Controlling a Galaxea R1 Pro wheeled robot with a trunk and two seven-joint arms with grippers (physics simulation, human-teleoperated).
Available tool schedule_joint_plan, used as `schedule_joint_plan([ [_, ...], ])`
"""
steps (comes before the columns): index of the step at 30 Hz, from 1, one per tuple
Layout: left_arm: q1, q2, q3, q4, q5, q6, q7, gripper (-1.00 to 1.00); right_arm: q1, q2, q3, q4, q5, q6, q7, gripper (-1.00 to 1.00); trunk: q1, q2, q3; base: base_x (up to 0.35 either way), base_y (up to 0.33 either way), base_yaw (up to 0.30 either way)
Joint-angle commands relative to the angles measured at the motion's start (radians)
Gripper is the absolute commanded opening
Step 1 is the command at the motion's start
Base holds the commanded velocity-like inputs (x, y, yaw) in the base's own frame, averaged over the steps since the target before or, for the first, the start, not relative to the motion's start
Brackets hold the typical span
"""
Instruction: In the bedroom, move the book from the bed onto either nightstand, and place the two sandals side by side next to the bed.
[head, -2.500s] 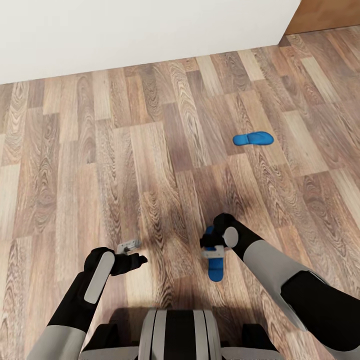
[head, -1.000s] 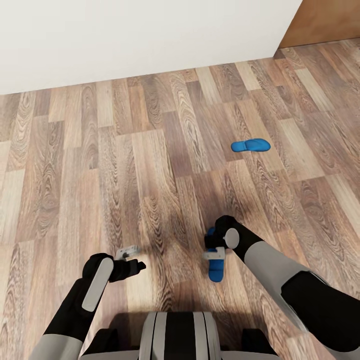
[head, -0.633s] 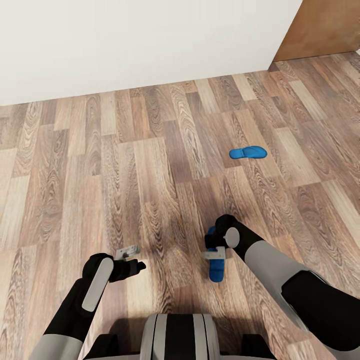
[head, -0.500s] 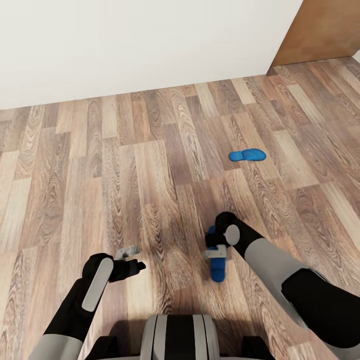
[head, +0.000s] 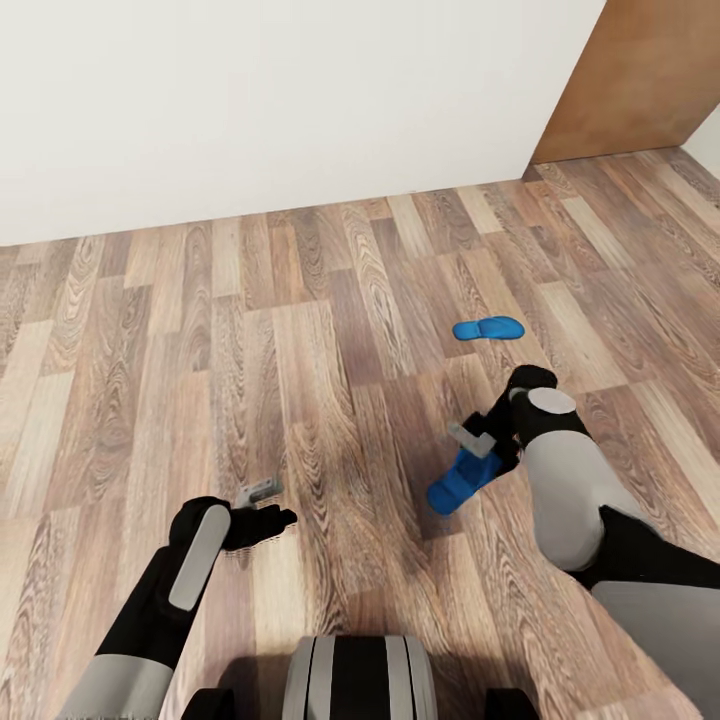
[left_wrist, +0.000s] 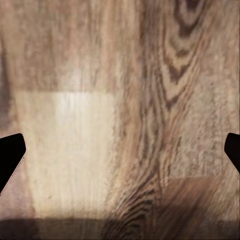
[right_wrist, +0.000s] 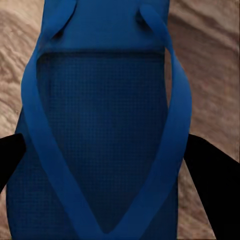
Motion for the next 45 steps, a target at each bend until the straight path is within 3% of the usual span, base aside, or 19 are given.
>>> schedule_joint_plan([
  [1, -0.005, 0.000, 0.000, 0.001, 0.011, -0.004, 0.010, 1.00, -0.004, 0.003, -0.078, -0.037, -0.019, 0.023, 0.062, -1.00, 0.000, 0.000, 0.003, 0.000, 0.000, 0.000],
  [2, -0.010, -0.001, 0.001, 0.002, 0.012, -0.017, 0.009, 1.00, -0.013, 0.005, -0.185, -0.099, -0.055, 0.081, 0.153, -1.00, -0.001, 0.000, 0.007, 0.000, 0.000, 0.000],
  [3, -0.014, -0.002, 0.001, 0.004, 0.012, -0.029, 0.009, 1.00, -0.023, 0.004, -0.259, -0.145, -0.106, 0.152, 0.211, -1.00, -0.001, 0.001, 0.011, 0.000, 0.000, 0.000],
  [4, -0.015, -0.002, 0.000, 0.005, 0.013, -0.037, 0.009, 1.00, -0.026, 0.002, -0.285, -0.162, -0.139, 0.189, 0.232, -1.00, -0.002, 0.001, 0.015, 0.000, 0.000, 0.000],
  [5, -0.016, -0.002, -0.001, 0.007, 0.013, -0.056, 0.008, 1.00, -0.028, 0.003, -0.325, -0.189, -0.223, 0.267, 0.262, -1.00, -0.002, 0.001, 0.019, 0.000, 0.000, 0.000],
  [7, -0.017, -0.003, -0.004, 0.011, 0.013, -0.077, 0.008, 1.00, -0.027, 0.001, -0.353, -0.214, -0.328, 0.355, 0.283, -1.00, -0.003, 0.001, 0.027, 0.000, 0.000, 0.000],
  [8, -0.018, -0.006, -0.006, 0.020, 0.012, -0.096, 0.007, 1.00, -0.022, -0.003, -0.372, -0.242, -0.437, 0.444, 0.297, -1.00, -0.004, 0.002, 0.031, 0.000, 0.000, 0.000],
  [10, -0.018, -0.010, -0.008, 0.030, 0.012, -0.109, 0.007, 1.00, -0.001, -0.016, -0.387, -0.268, -0.545, 0.528, 0.306, -1.00, -0.004, 0.002, 0.039, 0.000, 0.000, 0.000],
  [15, -0.018, -0.022, -0.010, 0.048, 0.012, -0.129, 0.006, 1.00, 0.123, -0.045, -0.435, -0.317, -0.841, 0.721, 0.313, -1.00, -0.007, 0.003, 0.058, 0.000, 0.000, 0.000],
  [16, -0.018, -0.022, -0.010, 0.048, 0.012, -0.129, 0.006, 1.00, 0.123, -0.045, -0.435, -0.317, -0.841, 0.721, 0.313, -1.00, -0.007, 0.004, 0.062, 0.000, 0.000, 0.000],
  [18, -0.017, -0.028, -0.011, 0.052, 0.011, -0.134, 0.006, 1.00, 0.173, -0.054, -0.444, -0.331, -0.953, 0.800, 0.313, -1.00, -0.008, 0.004, 0.070, 0.000, 0.000, 0.000],
  [19, -0.015, -0.043, -0.013, 0.056, 0.008, -0.140, 0.010, 1.00, 0.225, -0.060, -0.455, -0.359, -1.069, 0.930, 0.309, -1.00, -0.009, 0.004, 0.074, 0.000, 0.000, 0.000],
  [23, -0.014, -0.058, -0.025, 0.058, 0.004, -0.145, 0.014, 1.00, 0.264, -0.061, -0.461, -0.437, -1.129, 1.029, 0.276, -1.00, -0.010, 0.005, 0.089, 0.000, 0.000, 0.000],
  [26, -0.012, -0.067, -0.054, 0.060, 0.004, -0.151, 0.017, 1.00, 0.321, -0.056, -0.466, -0.550, -1.161, 1.089, 0.188, -1.00, -0.012, 0.006, 0.101, 0.000, 0.000, 0.000],
  [27, -0.010, -0.070, -0.081, 0.062, 0.006, -0.168, 0.018, 1.00, 0.360, -0.047, -0.468, -0.602, -1.178, 1.117, 0.083, -1.00, -0.012, 0.006, 0.105, 0.000, 0.000, 0.000],
  [30, -0.008, -0.073, -0.128, 0.068, 0.009, -0.214, 0.019, 1.00, 0.401, -0.021, -0.469, -0.647, -1.194, 1.156, -0.103, -1.00, -0.013, 0.007, 0.116, 0.000, 0.000, 0.000],
  [35, -0.006, -0.076, -0.184, 0.115, 0.010, -0.277, 0.020, 1.00, 0.432, 0.022, -0.468, -0.678, -1.207, 1.189, -0.369, -1.00, -0.016, 0.008, 0.136, 0.000, 0.000, 0.000],
  [38, -0.005, -0.077, -0.197, 0.142, 0.010, -0.293, 0.022, 1.00, 0.443, 0.050, -0.466, -0.687, -1.226, 1.194, -0.462, -1.00, -0.017, 0.009, 0.147, 0.000, 0.000, 0.000],
  [45, -0.005, -0.075, -0.202, 0.173, 0.007, -0.308, 0.023, 1.00, 0.449, 0.067, -0.465, -0.692, -1.259, 1.194, -0.508, -1.00, -0.020, 0.010, 0.174, 0.000, 0.000, 0.000],
])
